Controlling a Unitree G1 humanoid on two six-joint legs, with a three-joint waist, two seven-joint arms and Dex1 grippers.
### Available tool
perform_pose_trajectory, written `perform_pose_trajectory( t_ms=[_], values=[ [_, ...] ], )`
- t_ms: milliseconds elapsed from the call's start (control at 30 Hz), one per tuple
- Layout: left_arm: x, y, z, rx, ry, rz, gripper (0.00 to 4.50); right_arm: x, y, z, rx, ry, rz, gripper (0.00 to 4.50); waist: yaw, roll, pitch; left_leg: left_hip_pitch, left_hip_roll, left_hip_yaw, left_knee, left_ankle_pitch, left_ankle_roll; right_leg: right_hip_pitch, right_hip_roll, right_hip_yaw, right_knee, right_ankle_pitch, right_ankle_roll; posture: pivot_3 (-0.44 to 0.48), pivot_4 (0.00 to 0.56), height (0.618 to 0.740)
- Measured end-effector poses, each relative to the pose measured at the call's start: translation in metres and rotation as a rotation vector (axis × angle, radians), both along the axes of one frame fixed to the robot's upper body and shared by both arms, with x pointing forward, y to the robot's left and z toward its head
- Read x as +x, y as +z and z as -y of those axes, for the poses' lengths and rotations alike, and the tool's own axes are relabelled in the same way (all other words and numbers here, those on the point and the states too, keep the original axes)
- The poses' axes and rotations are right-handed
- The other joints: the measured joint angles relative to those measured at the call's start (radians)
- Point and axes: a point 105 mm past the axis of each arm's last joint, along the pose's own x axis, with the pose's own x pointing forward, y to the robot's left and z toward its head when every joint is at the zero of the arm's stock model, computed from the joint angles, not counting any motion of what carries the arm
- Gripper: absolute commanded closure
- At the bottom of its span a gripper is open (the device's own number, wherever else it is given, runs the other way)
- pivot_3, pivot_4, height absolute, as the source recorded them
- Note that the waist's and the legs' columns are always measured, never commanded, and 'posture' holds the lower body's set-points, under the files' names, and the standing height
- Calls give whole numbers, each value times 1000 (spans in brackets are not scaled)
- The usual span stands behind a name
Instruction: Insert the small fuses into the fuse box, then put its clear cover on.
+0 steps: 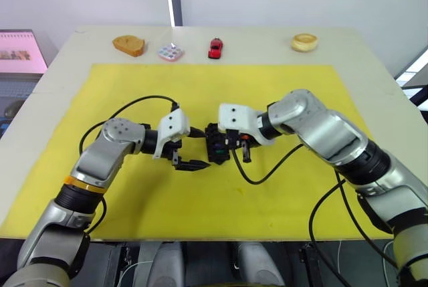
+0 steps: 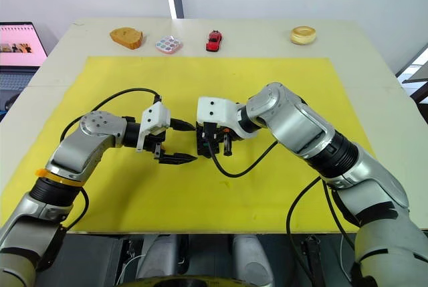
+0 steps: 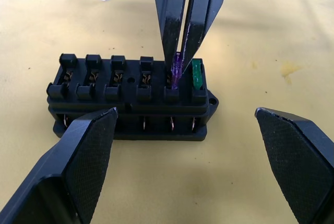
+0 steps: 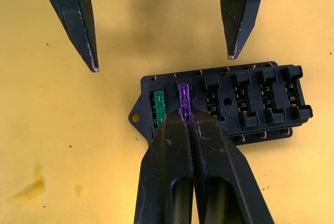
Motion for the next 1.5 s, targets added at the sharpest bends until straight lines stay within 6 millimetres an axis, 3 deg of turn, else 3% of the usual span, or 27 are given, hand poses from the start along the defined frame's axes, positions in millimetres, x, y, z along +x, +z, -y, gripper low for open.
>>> perform_pose_trajectory(
  t_ms=[367, 467, 533, 867, 1233, 1333, 1400, 1500],
  values=[
    [-1, -1, 1, -3, -4, -1, 68, 0, -1, -1, -11, 2, 3, 4500, 0, 0, 0, 1, 0, 0, 0, 0, 0, 1, 0, 0, 0, 0, 0, 0, 150, 740],
    [-2, -1, 1, -2, -3, -3, 0, 0, -1, -1, -11, 2, 0, 3506, 0, 0, 0, 1, 0, 0, 0, 0, 0, 1, 0, 0, 0, 0, 0, 0, 150, 740],
    [-2, -1, 1, -3, -4, -3, 0, 1, 0, 0, -10, -7, 1, 2588, 0, 0, 0, 1, 0, 0, 0, 0, 0, 1, 0, 0, 0, 0, 0, 0, 150, 740],
    [-2, -1, 1, -2, -4, -4, 0, 2, 4, 0, 6, -42, -26, 2588, 0, 0, 0, 1, 0, 0, 0, 0, 0, 1, 0, 0, 0, 0, 0, 0, 150, 740],
    [-2, -1, 1, -2, -4, -3, 0, -3, 24, -1, 93, -48, -57, 2588, 0, 0, 0, 1, 0, 0, 0, 0, 0, 1, 0, 0, 0, 0, 0, 0, 150, 740],
    [-2, -1, 1, -1, -4, -3, 0, -6, 29, -2, 117, -39, -53, 3481, 0, 0, 0, 1, 0, 0, 0, 0, 0, 1, 0, 0, 0, 0, 0, 0, 150, 740],
    [-2, -2, 1, 0, -3, -2, 0, -8, 31, -3, 131, -31, -47, 4442, 0, 0, 0, 1, 0, 0, 0, 0, 0, 1, 0, 0, 0, 0, 0, 0, 150, 740],
    [-1, -2, 1, 4, -1, 0, 0, -12, 19, -1, 139, -40, -66, 4483, 1, 0, 0, 1, 0, 0, 0, 0, 0, 1, 0, 0, 0, 0, 0, 0, 150, 740]
  ],
)
